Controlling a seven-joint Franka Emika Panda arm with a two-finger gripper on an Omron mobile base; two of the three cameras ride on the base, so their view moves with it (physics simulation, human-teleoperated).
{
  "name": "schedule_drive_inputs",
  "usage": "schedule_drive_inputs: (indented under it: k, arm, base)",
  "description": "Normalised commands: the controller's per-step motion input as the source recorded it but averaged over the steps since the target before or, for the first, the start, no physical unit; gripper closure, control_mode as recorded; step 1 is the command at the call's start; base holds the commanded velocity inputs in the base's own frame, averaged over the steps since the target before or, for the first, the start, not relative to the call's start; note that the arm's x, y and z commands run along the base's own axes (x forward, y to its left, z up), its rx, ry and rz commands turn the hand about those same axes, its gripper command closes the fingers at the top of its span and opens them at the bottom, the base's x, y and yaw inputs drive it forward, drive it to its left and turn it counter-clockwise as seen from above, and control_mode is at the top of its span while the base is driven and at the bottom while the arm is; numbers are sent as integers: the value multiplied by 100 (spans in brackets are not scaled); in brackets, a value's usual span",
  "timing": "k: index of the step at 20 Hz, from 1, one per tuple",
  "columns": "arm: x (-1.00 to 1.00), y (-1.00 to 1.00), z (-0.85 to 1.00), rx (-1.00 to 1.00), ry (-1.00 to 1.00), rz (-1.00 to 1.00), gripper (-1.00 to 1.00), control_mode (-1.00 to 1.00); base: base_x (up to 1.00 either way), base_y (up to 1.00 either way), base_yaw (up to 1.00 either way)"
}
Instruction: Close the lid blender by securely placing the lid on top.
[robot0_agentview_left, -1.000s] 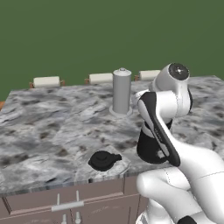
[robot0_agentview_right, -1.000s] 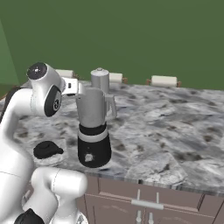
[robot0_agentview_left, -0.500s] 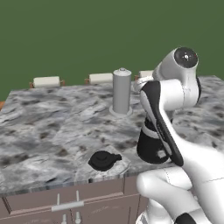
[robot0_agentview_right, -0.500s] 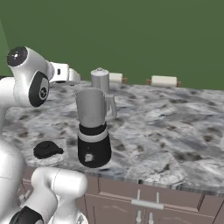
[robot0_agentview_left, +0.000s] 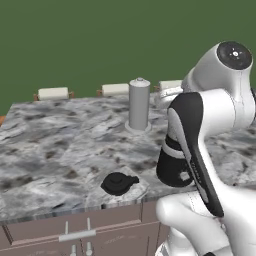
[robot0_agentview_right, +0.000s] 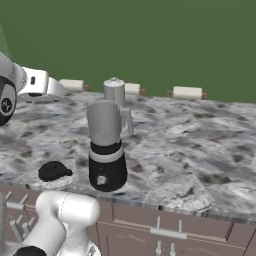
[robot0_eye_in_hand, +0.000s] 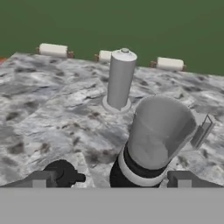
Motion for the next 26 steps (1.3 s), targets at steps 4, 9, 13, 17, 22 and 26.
schedule_drive_inputs:
  k: [4,9,13,17,22,26]
  arm:
    - [-70,96,-47,3,17,0,-100,-100]
    - [-13,90,-56,0,22,0,-100,-100]
    - [3,44,-61,0,19,0,-100,-100]
    - [40,15,-69,0,19,0,-100,-100]
    - [41,0,-72,-1,20,0,-100,-100]
    - [23,0,-62,0,17,0,-100,-100]
  base:
    - [0,0,0]
    - [0,0,0]
    - [0,0,0]
    - [0,0,0]
    - [0,0,0]
    - [0,0,0]
